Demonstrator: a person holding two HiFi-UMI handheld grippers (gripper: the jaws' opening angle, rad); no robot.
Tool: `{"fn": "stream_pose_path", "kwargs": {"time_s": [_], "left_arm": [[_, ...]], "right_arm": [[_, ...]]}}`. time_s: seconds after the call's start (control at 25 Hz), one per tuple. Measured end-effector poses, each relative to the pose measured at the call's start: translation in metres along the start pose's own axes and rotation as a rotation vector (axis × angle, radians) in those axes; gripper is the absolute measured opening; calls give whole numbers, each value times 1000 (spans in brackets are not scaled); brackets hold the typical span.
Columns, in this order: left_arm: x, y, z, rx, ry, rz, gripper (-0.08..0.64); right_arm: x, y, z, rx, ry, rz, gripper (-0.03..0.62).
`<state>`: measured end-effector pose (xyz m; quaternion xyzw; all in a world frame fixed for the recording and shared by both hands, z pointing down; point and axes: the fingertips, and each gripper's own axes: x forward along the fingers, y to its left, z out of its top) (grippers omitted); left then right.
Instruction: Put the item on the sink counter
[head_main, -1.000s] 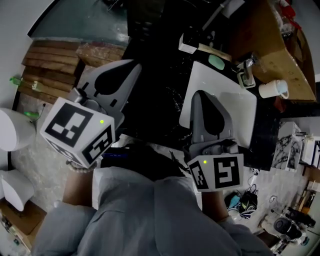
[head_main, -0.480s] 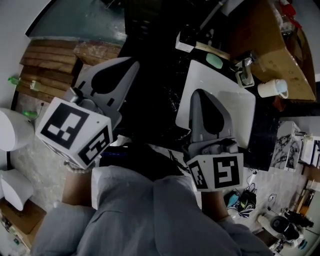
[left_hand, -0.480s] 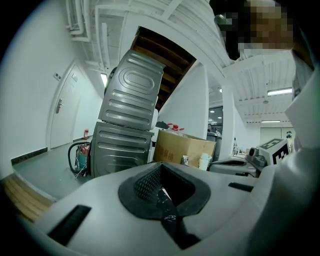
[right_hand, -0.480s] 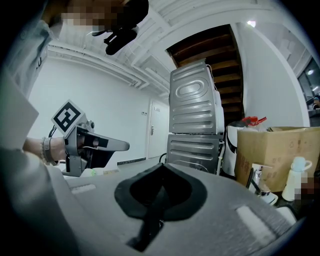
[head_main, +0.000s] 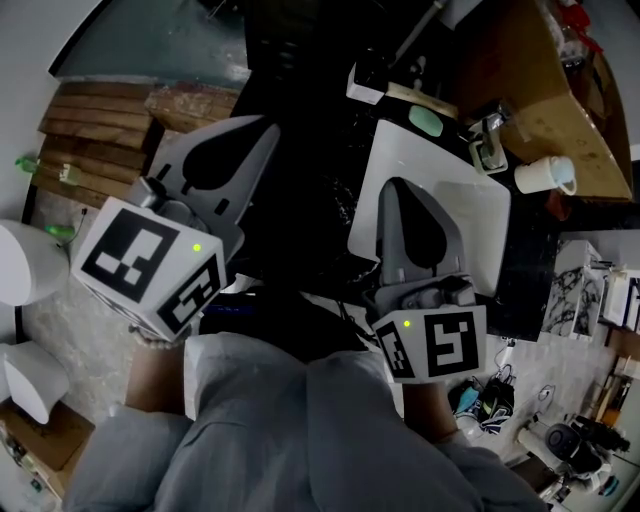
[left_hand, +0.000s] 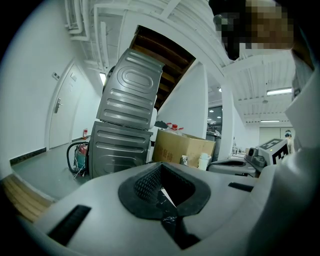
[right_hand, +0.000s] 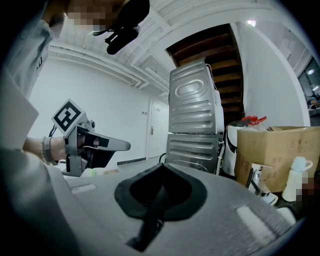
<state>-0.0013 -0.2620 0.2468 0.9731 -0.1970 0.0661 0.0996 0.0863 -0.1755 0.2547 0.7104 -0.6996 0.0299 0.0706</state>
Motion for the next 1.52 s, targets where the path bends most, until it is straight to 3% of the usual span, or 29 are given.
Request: {"fn": "stream_pose_path", "kwargs": {"time_s": [1.52], "left_arm": [[4,-8,2,1,2,-7,5]], "right_arm": [[-6,-1,-2,-6,3,7,-3]]}}
